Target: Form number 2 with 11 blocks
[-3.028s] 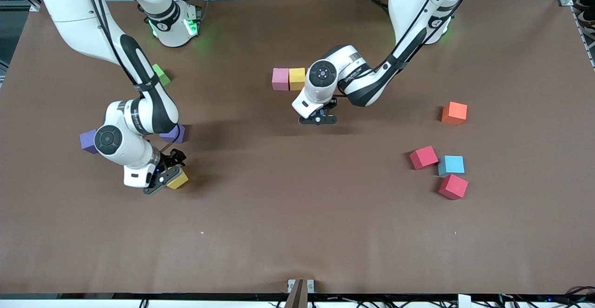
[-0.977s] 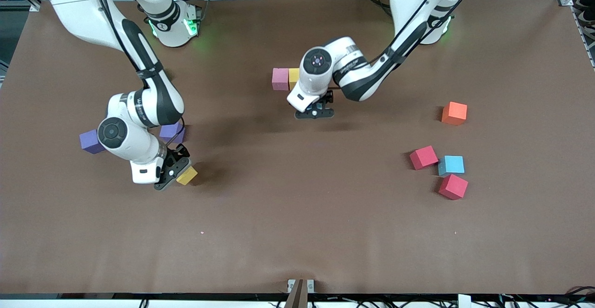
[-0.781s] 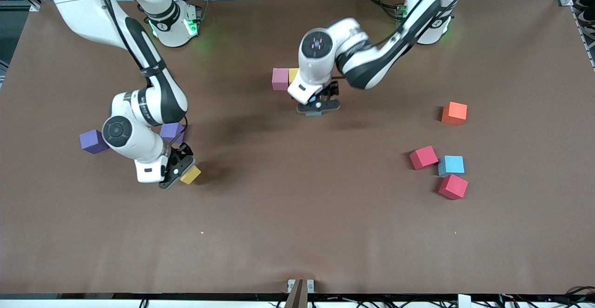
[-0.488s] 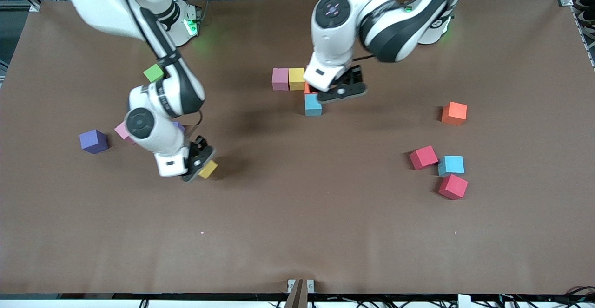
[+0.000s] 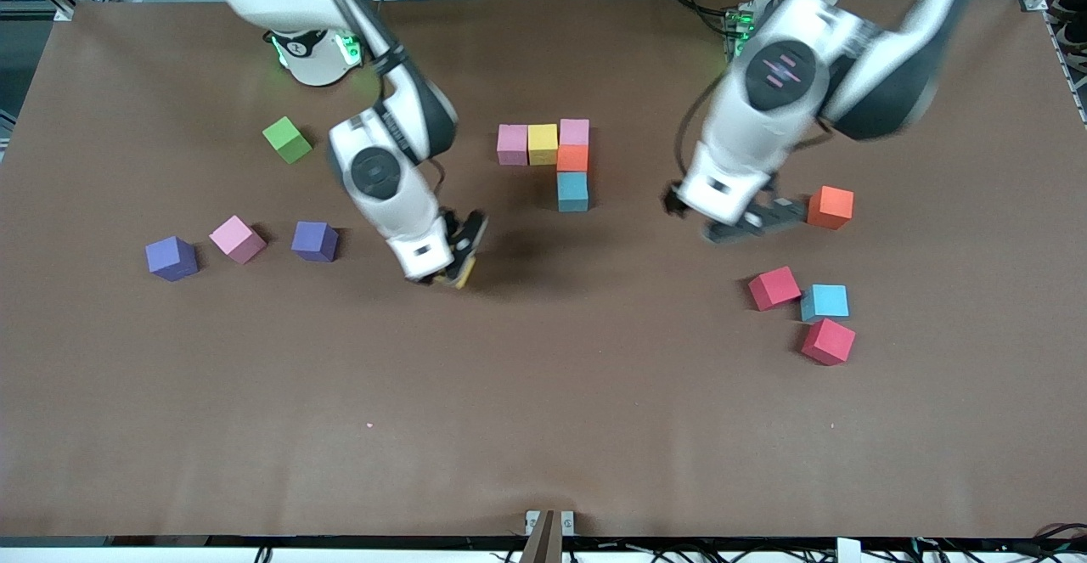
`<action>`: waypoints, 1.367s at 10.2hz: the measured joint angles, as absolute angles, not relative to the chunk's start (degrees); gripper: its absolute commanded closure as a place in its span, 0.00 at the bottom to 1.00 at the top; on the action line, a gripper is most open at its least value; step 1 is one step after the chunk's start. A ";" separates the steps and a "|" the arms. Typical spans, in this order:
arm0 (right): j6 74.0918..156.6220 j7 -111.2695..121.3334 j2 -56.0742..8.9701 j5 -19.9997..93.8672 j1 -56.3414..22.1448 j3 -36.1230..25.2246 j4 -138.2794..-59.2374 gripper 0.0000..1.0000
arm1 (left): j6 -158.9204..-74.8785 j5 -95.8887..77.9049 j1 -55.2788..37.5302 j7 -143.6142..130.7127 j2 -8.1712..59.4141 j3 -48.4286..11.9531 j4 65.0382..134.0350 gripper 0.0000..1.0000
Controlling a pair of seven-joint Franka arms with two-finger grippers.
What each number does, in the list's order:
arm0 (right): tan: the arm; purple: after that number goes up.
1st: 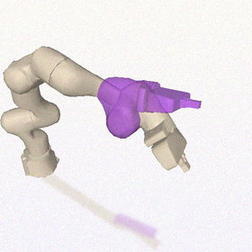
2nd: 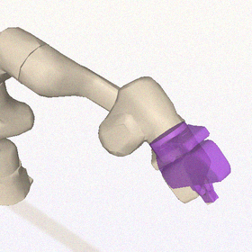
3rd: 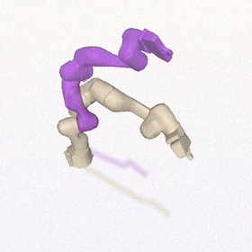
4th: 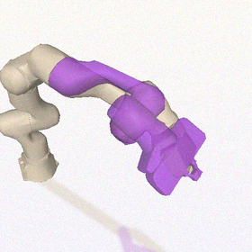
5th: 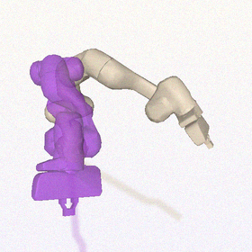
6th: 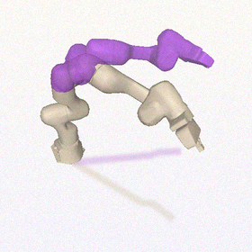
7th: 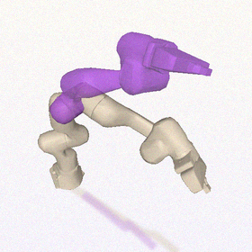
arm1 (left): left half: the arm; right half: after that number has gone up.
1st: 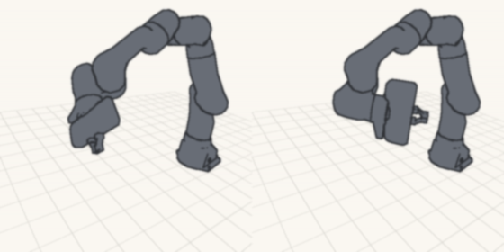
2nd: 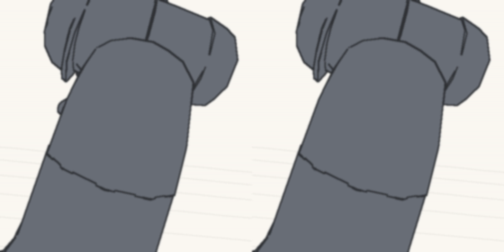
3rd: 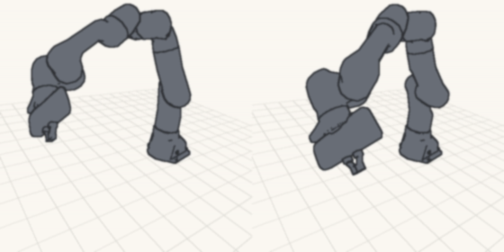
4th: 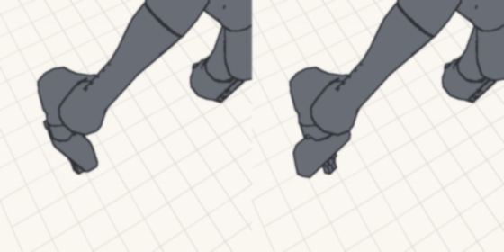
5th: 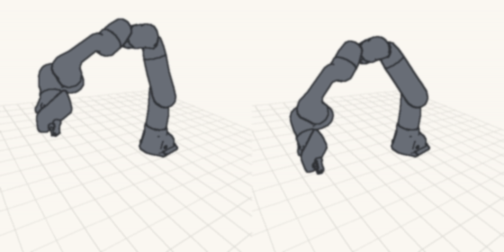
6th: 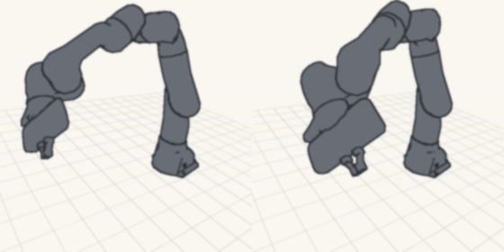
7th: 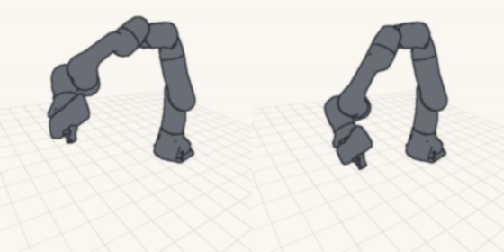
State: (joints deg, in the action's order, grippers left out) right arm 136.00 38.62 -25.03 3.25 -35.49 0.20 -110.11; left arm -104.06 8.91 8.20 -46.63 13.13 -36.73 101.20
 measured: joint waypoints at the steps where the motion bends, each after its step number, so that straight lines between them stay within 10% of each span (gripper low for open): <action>1: 136.00 38.58 -25.12 3.25 -38.86 0.21 -110.08 0.85 | -104.07 8.66 8.36 -43.82 13.86 -33.48 101.56 0.00; 6: 136.53 38.45 -29.68 3.22 -50.73 0.14 -108.76 0.85 | -113.93 8.62 2.85 -33.50 21.69 -18.14 104.40 0.00; 14: 137.39 38.59 -31.89 3.14 -52.92 0.15 -107.91 0.85 | -124.17 8.68 1.47 -32.65 29.16 -14.17 107.30 0.00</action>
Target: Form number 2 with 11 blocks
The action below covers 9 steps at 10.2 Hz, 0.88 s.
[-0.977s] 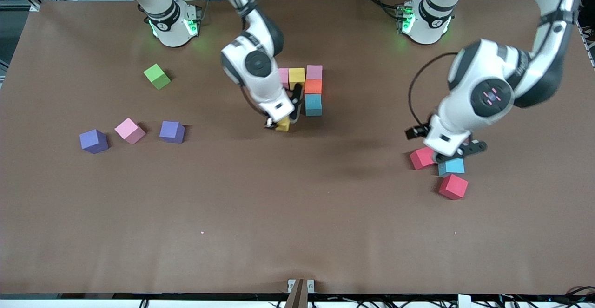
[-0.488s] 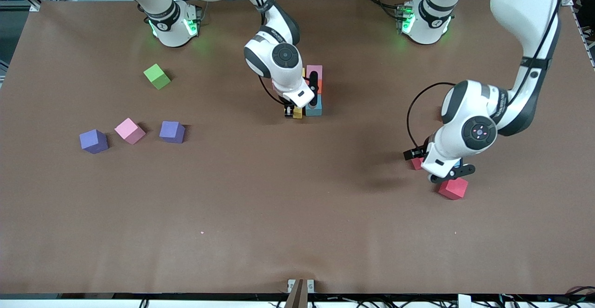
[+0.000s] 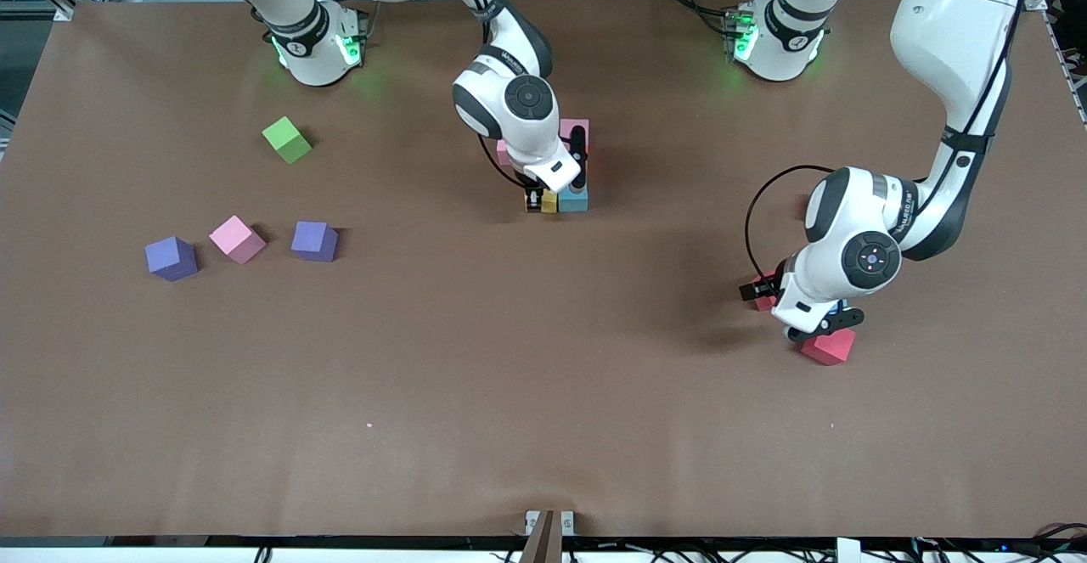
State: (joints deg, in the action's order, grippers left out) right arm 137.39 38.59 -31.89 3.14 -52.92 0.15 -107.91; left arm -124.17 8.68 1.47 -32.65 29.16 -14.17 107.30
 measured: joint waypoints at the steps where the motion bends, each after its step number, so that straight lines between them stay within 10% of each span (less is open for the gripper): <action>1: 137.39 38.60 -31.94 3.13 -53.01 0.15 -107.91 0.85 | -124.28 8.83 1.48 -32.57 29.15 -13.86 107.77 0.00; 2: 137.39 38.60 -31.98 3.13 -53.03 0.15 -107.91 0.82 | -124.65 8.91 1.50 -32.56 29.15 -13.66 108.31 0.00; 4: 137.39 38.62 -31.99 3.12 -53.19 0.15 -107.91 0.01 | -126.07 8.92 1.56 -32.55 29.15 -13.35 109.36 0.00; 9: 137.24 38.61 -31.82 3.12 -53.66 -0.10 -107.65 0.00 | -126.87 8.92 1.63 -32.55 29.15 -12.38 110.45 0.00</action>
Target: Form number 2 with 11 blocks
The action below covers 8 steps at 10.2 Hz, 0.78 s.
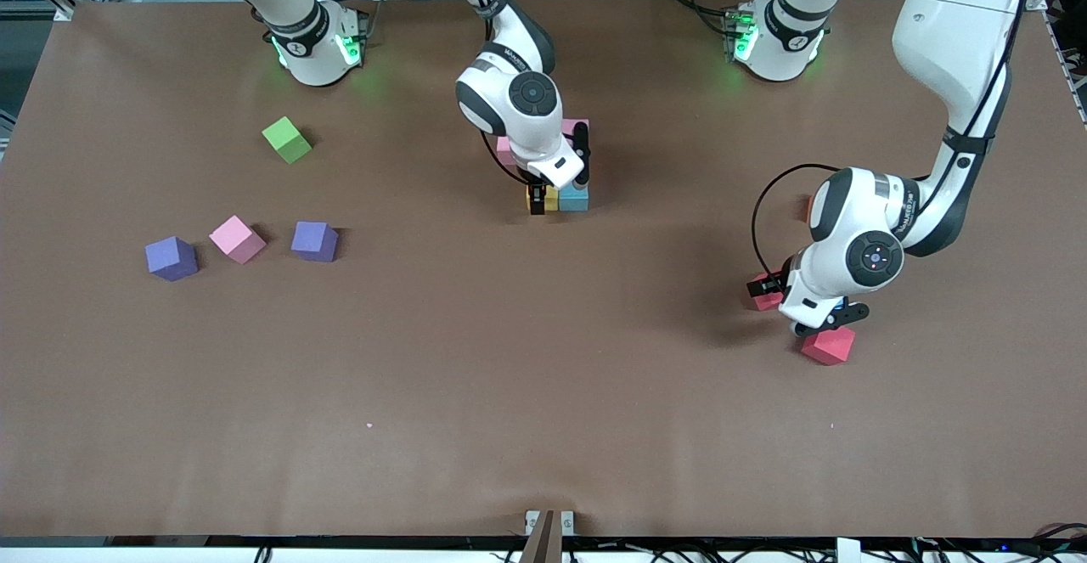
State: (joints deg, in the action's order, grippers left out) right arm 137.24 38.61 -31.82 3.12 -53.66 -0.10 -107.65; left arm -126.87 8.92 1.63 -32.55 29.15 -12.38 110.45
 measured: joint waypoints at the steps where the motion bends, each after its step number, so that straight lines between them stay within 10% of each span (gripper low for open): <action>1: 136.51 38.61 -31.52 3.12 -53.65 -0.29 -107.41 0.00 | -127.78 8.92 1.64 -32.55 29.14 -12.24 110.88 0.03; 3: 133.47 38.43 -29.73 3.12 -53.15 -0.95 -106.87 0.00 | -129.90 8.93 1.64 -32.55 29.15 -12.10 112.21 0.24; 5: 129.12 36.60 -26.26 3.12 -49.72 -1.46 -106.63 0.00 | -130.47 8.93 1.58 -32.58 29.15 -12.08 112.57 0.66; 8: 124.93 35.95 -21.93 3.11 -38.37 -1.80 -106.31 0.00 | -130.75 8.91 -0.08 -40.40 28.45 -12.53 112.27 0.72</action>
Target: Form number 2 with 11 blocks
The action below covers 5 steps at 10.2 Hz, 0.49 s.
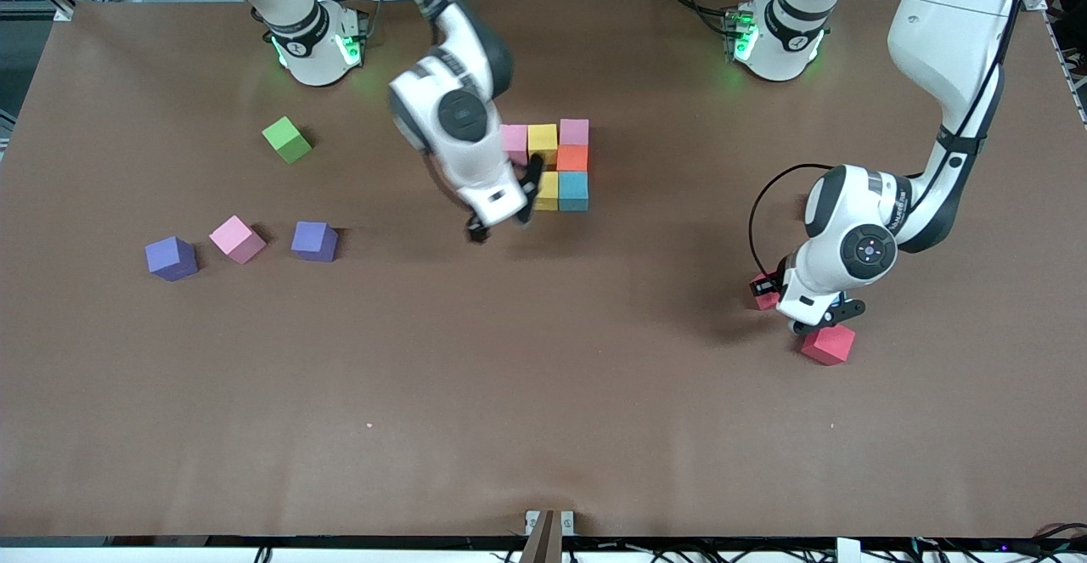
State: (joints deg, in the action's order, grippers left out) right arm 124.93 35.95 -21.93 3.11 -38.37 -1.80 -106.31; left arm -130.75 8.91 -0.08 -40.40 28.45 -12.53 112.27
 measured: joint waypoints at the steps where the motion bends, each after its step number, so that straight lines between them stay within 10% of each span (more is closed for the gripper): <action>1: 124.36 36.10 -21.08 3.10 -33.85 -1.94 -106.31 0.00 | -130.76 8.89 -1.41 -45.91 27.96 -13.44 111.97 0.72; 5: 120.82 36.66 -19.65 3.04 -16.16 -2.78 -107.50 0.00 | -130.76 8.86 -4.05 -73.24 26.95 -23.66 110.07 0.73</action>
State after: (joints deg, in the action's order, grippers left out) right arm 120.82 36.66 -19.65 3.04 -16.16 -2.78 -107.50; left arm -130.76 8.86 -4.05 -73.24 26.95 -23.66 110.07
